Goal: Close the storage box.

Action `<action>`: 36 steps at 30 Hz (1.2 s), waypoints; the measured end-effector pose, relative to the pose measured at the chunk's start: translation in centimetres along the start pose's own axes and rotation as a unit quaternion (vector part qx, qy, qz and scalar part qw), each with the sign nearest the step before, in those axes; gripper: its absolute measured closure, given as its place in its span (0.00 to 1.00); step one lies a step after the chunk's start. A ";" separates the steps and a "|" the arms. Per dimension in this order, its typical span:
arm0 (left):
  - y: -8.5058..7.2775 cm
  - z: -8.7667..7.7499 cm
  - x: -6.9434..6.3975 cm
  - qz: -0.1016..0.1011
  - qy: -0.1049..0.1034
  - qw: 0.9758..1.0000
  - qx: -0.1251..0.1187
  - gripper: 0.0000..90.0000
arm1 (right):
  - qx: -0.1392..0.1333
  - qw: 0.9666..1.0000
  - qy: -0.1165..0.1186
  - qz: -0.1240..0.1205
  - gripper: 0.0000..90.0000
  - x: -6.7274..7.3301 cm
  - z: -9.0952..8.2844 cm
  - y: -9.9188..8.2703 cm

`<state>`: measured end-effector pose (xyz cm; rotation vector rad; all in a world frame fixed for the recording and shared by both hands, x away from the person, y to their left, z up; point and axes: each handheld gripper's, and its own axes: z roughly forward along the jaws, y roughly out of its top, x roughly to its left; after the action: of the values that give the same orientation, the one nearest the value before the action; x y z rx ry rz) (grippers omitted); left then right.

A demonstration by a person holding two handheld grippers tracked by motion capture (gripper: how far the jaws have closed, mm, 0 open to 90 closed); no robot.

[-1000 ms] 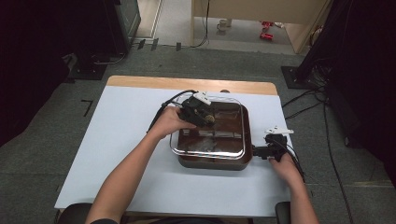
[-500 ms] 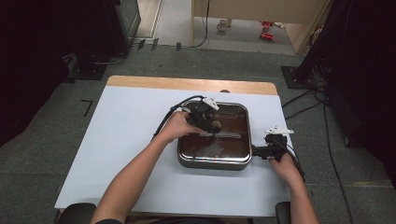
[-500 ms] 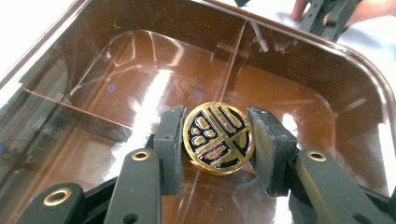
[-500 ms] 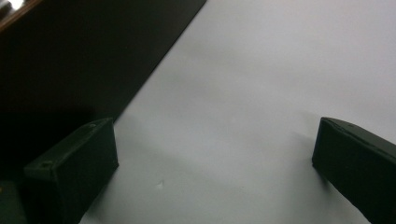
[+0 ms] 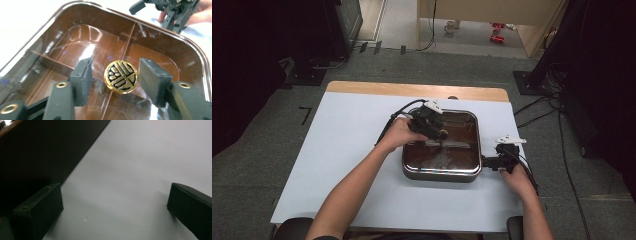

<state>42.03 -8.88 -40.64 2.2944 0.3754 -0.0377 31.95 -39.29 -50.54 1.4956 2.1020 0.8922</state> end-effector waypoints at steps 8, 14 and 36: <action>-0.3 -2.3 0.1 -0.020 0.037 0.999 0.000 0.38 | 0.000 1.000 0.000 -0.001 0.00 0.0 0.0 0.0; -1.5 -4.9 0.2 -0.058 0.057 0.996 -0.039 0.30 | 0.000 1.000 0.000 0.000 0.00 0.0 0.0 0.0; -10.2 -11.4 -1.2 -0.116 0.193 0.972 -0.072 0.26 | -0.001 1.000 0.000 0.000 0.00 0.0 0.0 0.0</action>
<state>36.95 5.61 -39.97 2.0972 0.8189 0.3134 31.96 -39.30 -50.54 1.4942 2.1016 0.8927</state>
